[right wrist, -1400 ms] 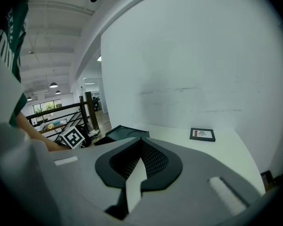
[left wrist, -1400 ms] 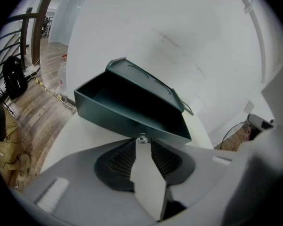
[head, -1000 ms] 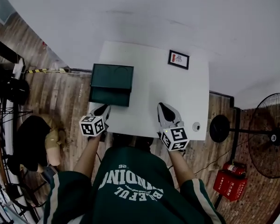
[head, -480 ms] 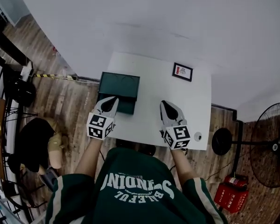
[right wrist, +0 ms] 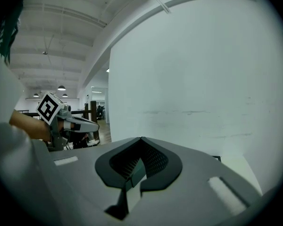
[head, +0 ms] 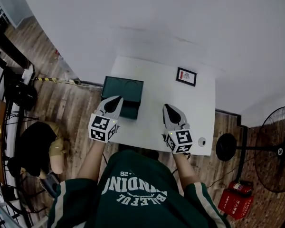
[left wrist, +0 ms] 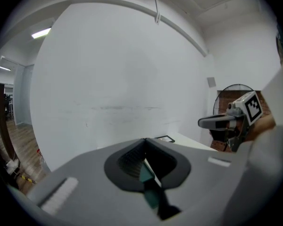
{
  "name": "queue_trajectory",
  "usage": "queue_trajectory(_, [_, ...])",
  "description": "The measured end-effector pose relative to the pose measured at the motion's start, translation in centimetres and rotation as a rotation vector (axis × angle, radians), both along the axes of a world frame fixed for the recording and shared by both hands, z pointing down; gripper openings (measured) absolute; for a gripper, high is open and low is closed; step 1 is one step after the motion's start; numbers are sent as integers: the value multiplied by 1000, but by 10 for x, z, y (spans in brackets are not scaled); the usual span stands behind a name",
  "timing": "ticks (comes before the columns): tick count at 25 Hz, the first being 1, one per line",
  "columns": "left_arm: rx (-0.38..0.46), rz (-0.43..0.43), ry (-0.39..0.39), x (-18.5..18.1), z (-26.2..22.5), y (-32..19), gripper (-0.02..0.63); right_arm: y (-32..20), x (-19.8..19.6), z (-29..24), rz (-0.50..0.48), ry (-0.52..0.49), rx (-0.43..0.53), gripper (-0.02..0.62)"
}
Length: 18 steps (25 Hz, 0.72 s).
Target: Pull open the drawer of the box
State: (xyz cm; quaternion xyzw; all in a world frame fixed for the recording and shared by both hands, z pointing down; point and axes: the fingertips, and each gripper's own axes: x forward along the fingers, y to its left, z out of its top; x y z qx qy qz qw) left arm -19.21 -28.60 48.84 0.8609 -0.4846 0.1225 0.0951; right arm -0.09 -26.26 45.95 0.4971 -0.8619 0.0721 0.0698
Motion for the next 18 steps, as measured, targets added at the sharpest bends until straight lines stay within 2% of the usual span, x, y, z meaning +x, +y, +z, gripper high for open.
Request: queue_trajectory(18, [1,3,13,-3,-1,-4,52,-1,-12,3,-11,4,-1,-2])
